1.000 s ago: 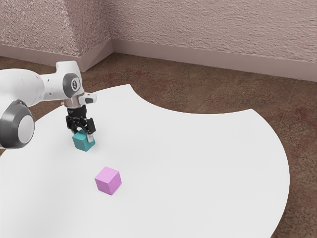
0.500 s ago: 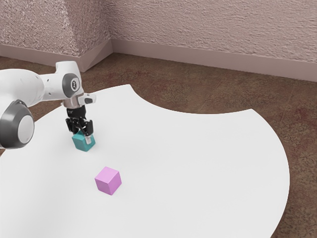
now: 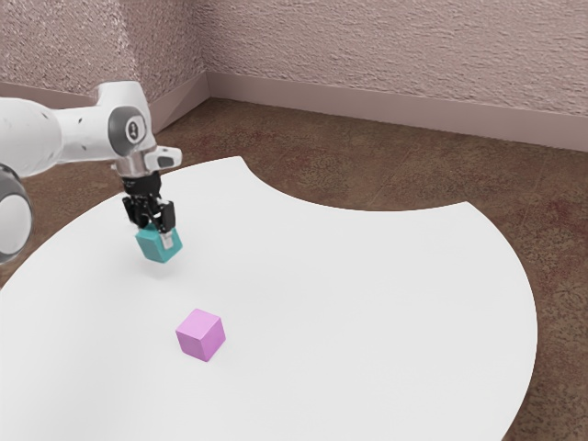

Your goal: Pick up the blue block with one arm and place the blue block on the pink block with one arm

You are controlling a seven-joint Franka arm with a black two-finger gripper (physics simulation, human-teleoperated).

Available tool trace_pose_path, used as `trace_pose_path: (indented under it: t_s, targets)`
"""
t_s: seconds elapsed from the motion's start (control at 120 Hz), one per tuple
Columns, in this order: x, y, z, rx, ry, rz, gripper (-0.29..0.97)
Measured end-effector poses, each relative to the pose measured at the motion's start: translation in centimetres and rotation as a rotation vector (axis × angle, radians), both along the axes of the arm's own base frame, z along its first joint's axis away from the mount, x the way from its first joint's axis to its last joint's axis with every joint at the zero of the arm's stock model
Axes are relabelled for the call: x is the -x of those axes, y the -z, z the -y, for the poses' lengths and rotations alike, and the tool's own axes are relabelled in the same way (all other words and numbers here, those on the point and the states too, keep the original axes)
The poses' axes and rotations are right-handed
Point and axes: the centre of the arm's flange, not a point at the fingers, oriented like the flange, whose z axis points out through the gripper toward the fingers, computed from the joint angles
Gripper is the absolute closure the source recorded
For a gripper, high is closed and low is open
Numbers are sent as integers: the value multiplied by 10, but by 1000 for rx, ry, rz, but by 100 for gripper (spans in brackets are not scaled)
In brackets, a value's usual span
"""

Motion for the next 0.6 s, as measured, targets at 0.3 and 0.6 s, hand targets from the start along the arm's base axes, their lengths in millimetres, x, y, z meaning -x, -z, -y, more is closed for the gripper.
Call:
trace_pose_path:
  t_s: [0.3, 0.6]
  targets:
    - [56, -14, 105, -11, 46, -12, 38]
    - [83, -9, 159, -32, 5, 0, 38]
